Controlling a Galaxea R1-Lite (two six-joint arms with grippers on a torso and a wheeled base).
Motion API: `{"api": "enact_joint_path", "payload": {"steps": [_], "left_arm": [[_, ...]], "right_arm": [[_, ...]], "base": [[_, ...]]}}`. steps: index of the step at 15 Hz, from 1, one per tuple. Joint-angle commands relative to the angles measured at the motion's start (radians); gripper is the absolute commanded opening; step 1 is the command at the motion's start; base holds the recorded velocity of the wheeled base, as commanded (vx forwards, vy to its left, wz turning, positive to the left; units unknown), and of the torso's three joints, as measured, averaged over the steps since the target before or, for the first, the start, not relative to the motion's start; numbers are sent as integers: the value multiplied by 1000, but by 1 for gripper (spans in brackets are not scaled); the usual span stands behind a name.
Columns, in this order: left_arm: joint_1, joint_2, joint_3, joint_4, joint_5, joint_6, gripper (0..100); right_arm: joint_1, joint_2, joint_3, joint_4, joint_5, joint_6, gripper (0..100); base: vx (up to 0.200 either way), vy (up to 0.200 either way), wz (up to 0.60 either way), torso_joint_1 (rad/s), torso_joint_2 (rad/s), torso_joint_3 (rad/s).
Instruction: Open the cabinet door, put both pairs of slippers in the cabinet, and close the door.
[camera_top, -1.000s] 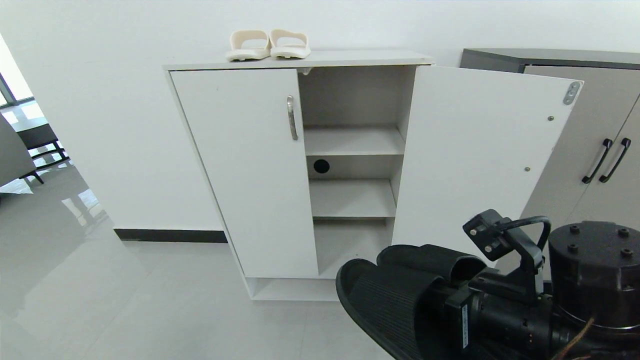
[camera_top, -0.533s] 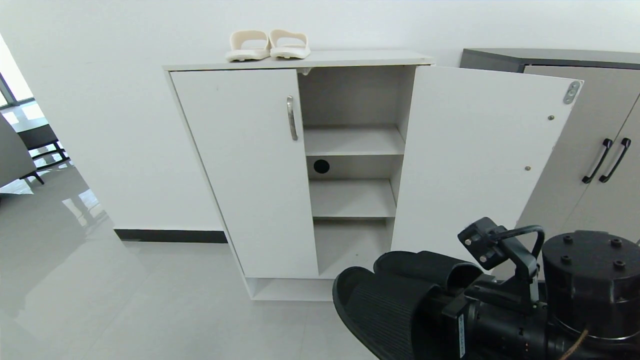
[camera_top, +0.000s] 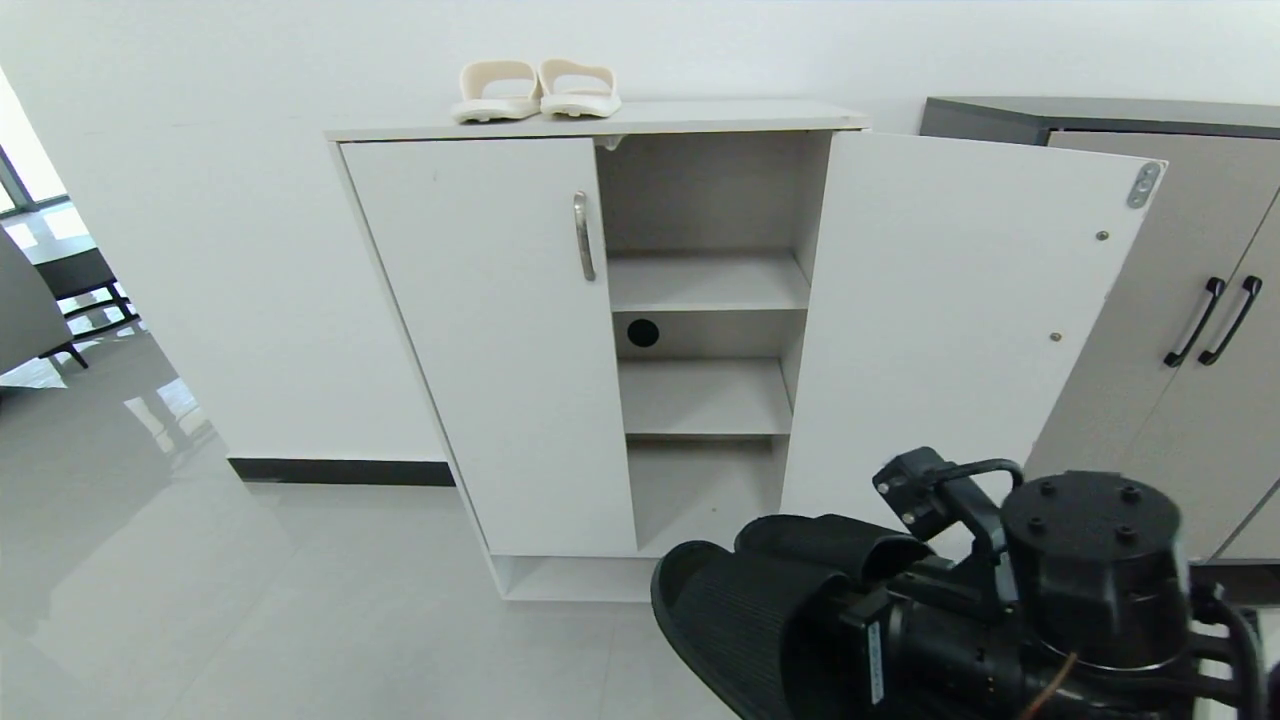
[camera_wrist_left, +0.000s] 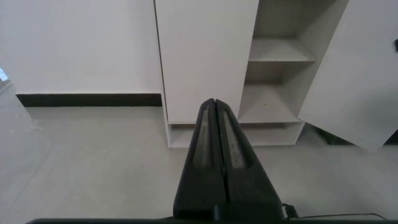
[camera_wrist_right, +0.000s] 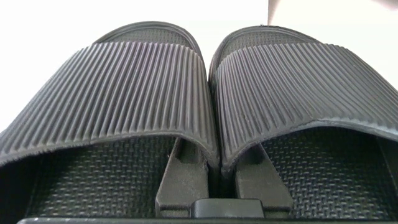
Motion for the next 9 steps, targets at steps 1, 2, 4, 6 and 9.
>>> {"api": "enact_joint_path", "payload": {"steps": [1,2,4,6,9], "left_arm": [[-1,2,0,0,0,-2,0],[-1,2,0,0,0,-6,0],[-1,2,0,0,0,-5,0],[-1,2,0,0,0,-3,0],[-1,2,0,0,0,-3,0]], "right_arm": [[10,231,-110,-63,-135,87,0],[6,257,-133,-63,-161,89,0],[1,300,-172,-63,-180,90,0],[1,363,-251,-57,-237,90,0],[3,452,-353,-42,-349,86,0]], "base": [[0,0,0,0,0,0],[0,0,0,0,0,0],[0,0,0,0,0,0],[0,0,0,0,0,0],[0,0,0,2,-1,-35]]}}
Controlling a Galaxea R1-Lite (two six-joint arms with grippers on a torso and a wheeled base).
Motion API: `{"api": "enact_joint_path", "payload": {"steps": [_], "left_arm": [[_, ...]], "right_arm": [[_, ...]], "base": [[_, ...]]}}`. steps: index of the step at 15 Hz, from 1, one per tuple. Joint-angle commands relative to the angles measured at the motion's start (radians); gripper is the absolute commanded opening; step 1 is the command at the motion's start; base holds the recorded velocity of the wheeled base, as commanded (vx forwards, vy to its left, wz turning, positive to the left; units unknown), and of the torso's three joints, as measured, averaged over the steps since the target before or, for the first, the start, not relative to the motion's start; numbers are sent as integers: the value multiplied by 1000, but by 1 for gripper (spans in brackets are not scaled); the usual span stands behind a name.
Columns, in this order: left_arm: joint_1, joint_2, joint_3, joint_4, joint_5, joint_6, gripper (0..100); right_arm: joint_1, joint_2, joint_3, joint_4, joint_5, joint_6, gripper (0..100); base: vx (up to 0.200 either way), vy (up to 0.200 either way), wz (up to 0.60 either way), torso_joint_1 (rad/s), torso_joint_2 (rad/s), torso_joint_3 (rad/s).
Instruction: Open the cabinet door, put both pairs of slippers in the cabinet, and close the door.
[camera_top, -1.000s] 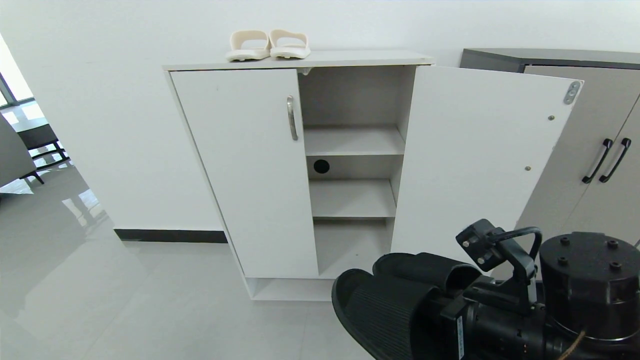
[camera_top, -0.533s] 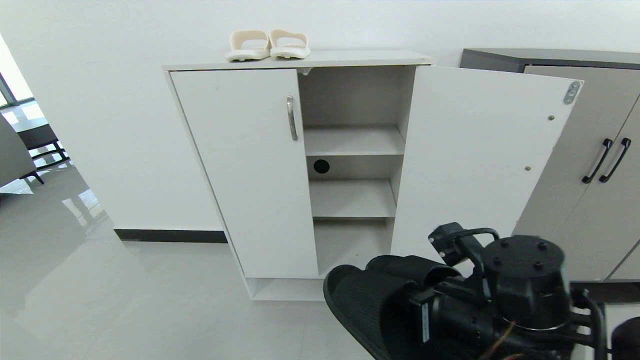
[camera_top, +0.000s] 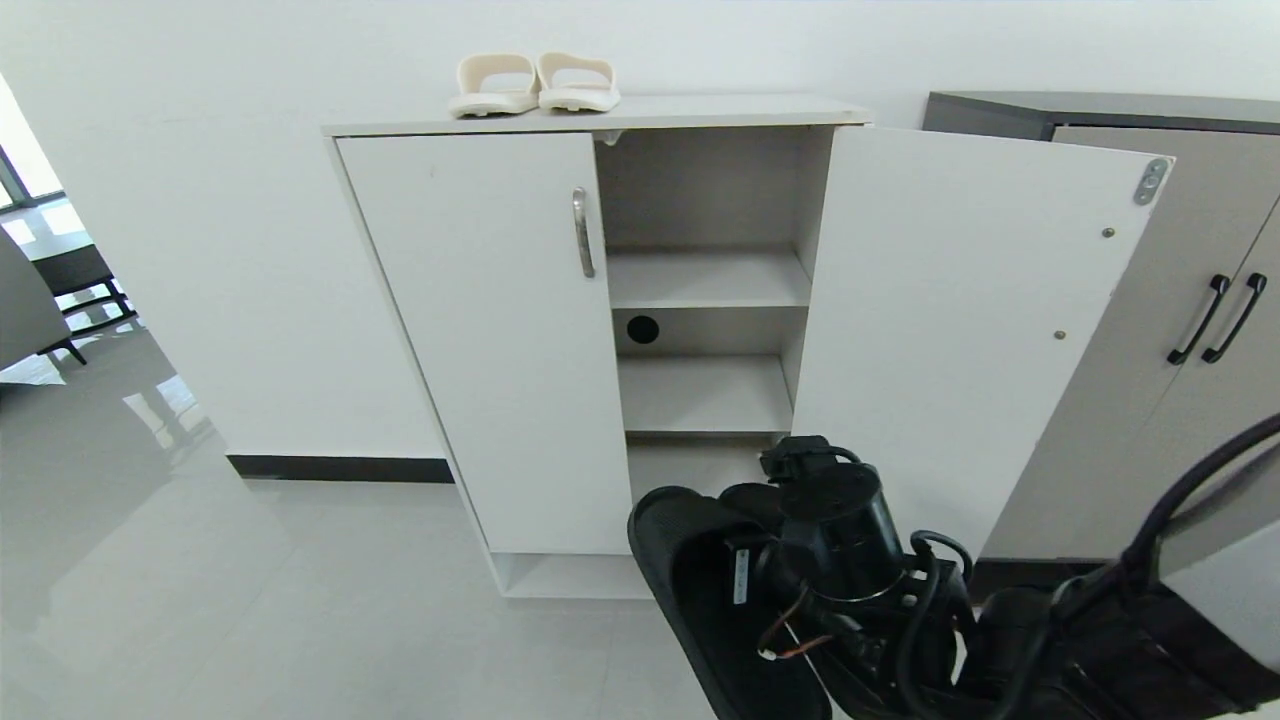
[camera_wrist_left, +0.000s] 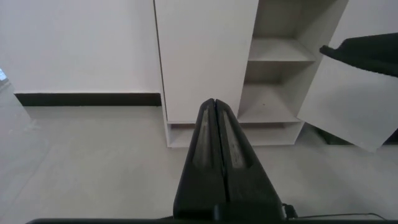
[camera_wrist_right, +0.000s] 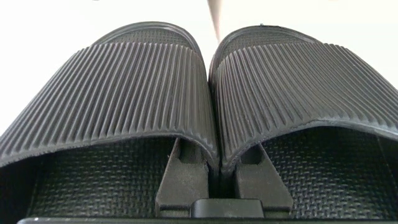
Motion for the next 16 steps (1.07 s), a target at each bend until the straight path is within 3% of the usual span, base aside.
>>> {"api": "enact_joint_path", "payload": {"steps": [1,4,7,10,16], "left_arm": [[1,2,0,0,-2,0,0],[1,2,0,2,-2,2,0],[1,2,0,2,-2,2,0],[1,2,0,0,-2,2,0],[1,2,0,0,0,2,0]], "right_arm": [[1,111,-98,3,-110,-13,0],[-1,134,-141,-15,-218,-85,0],[-1,154,-155,-195,-257,-243,0],[-2,214,-212,-316,-300,-311,0],[-33,275,-342,-308,-352,-329,0]], "base": [[0,0,0,7,2,-124],[0,0,0,1,2,-191],[0,0,0,5,2,-193],[0,0,0,4,2,-193],[0,0,0,5,1,-198]]}}
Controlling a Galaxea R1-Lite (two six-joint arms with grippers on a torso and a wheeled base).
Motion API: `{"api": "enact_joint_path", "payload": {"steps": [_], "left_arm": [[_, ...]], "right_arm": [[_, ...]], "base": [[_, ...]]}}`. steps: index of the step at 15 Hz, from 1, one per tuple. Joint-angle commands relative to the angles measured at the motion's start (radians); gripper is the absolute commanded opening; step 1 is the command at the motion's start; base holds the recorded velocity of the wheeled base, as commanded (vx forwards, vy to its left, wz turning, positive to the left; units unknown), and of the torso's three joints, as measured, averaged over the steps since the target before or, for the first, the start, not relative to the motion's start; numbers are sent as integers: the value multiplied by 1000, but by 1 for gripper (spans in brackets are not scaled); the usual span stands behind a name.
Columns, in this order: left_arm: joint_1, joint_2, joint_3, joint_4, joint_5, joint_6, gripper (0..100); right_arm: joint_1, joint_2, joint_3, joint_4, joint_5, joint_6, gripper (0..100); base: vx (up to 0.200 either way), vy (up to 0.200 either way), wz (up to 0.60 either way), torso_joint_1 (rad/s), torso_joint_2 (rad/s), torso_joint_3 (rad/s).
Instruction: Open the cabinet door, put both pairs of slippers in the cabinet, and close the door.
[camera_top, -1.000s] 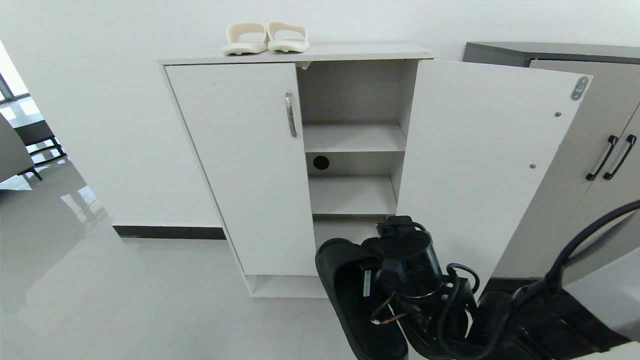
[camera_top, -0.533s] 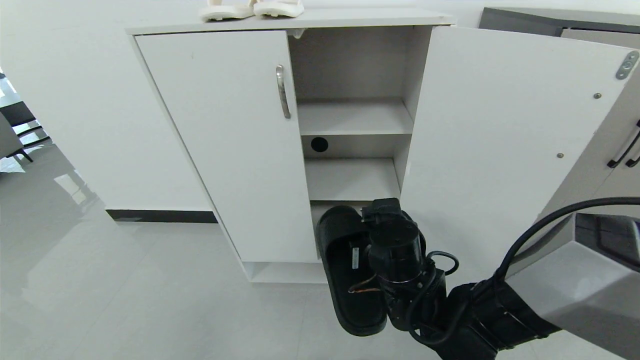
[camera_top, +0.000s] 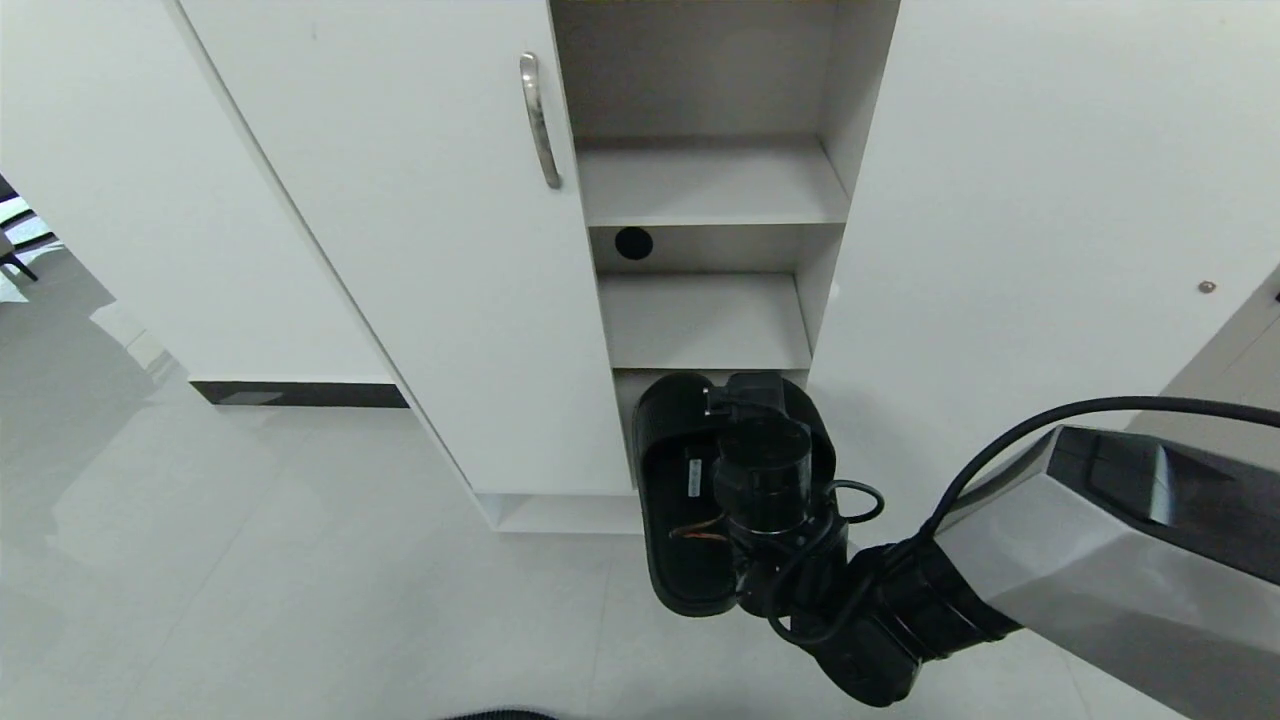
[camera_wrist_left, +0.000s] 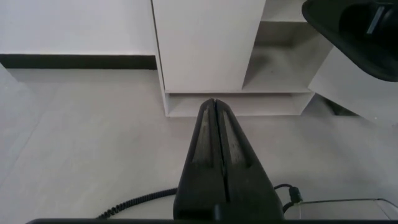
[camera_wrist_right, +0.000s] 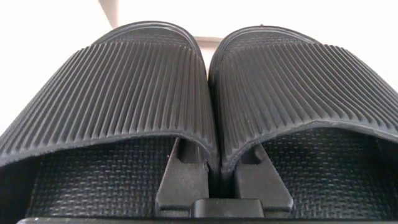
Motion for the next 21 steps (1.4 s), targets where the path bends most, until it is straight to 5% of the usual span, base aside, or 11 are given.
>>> {"api": "enact_joint_path", "payload": {"steps": [1,9,21], "left_arm": [[0,2,0,0,0,-1,0],[0,2,2,0,2,-1,0],[0,2,2,0,2,-2,0]], "right_arm": [[-12,30,-28,-3,-3,-1,0],[-21,46,-54,-257,-21,-156,0],[-55,59,-39,-230,-60,-162,0]], "base": [[0,0,0,2,7,-198],[0,0,0,2,1,-76],[0,100,0,-1,0,0]]}}
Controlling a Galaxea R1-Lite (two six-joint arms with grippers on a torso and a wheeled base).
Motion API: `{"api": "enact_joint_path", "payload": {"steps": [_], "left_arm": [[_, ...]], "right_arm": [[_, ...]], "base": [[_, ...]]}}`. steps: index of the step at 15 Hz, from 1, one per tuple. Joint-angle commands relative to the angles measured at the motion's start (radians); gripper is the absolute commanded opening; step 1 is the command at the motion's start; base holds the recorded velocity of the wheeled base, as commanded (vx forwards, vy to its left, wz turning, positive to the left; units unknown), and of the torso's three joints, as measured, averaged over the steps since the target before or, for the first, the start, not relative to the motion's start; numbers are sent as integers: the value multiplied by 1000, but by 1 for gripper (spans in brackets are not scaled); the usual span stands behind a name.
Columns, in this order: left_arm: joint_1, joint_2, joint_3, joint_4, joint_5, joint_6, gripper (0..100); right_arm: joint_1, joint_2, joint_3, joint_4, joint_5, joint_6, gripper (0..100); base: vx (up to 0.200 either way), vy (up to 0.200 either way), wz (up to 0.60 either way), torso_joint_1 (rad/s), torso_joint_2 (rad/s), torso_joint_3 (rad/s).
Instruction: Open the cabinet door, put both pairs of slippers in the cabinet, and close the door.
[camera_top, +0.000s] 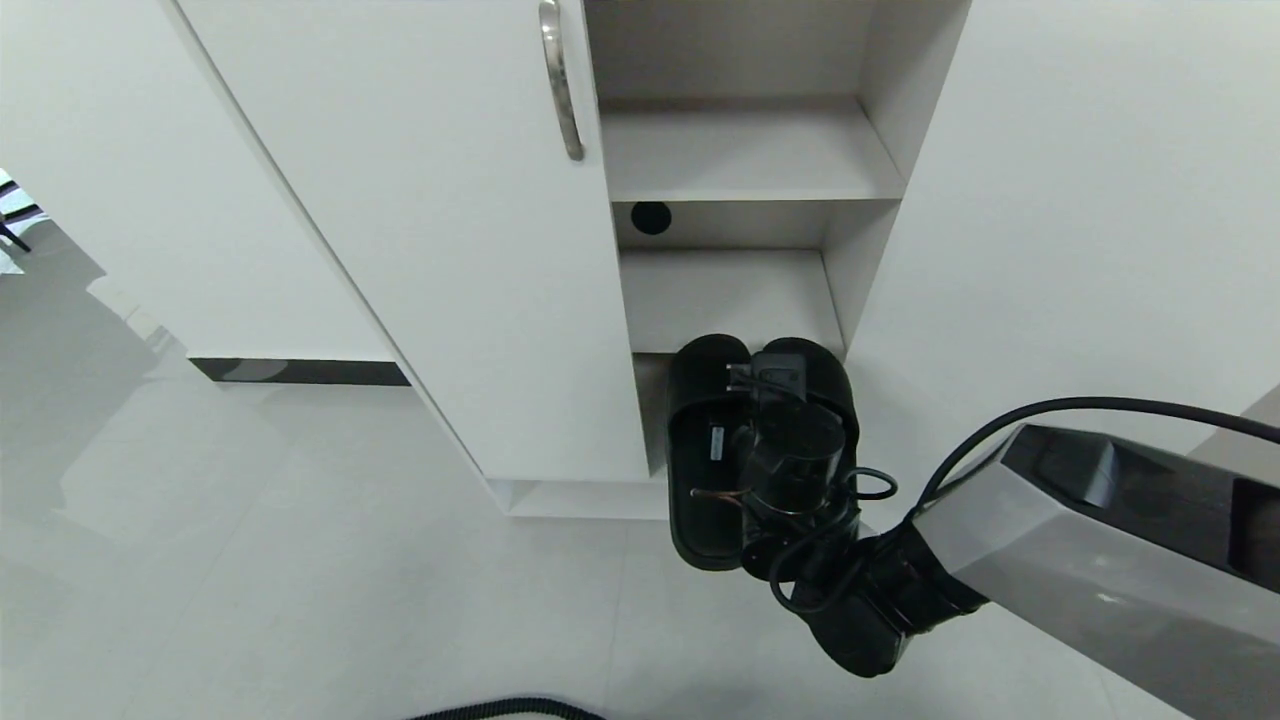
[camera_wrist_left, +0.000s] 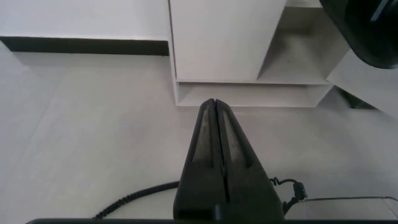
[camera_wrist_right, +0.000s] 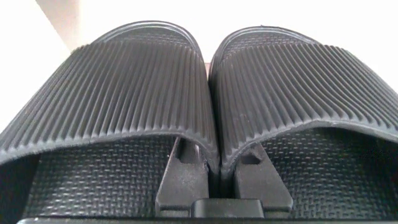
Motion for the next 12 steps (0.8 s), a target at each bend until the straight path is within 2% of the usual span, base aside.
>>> {"api": "enact_joint_path", "payload": {"steps": [1,9,12], "left_arm": [[1,1,0,0,0,-1,0],[1,1,0,0,0,-3,0],[1,1,0,0,-3,1,0]], "right_arm": [[-5,-4,0,0,0,0,0],[-33,1,0,3,1,-5,0],[-34,-1,6,3,1,-5,0]], "base": [[0,0,0,0,0,0],[0,0,0,0,0,0],[200,0,0,1,2,2]]}}
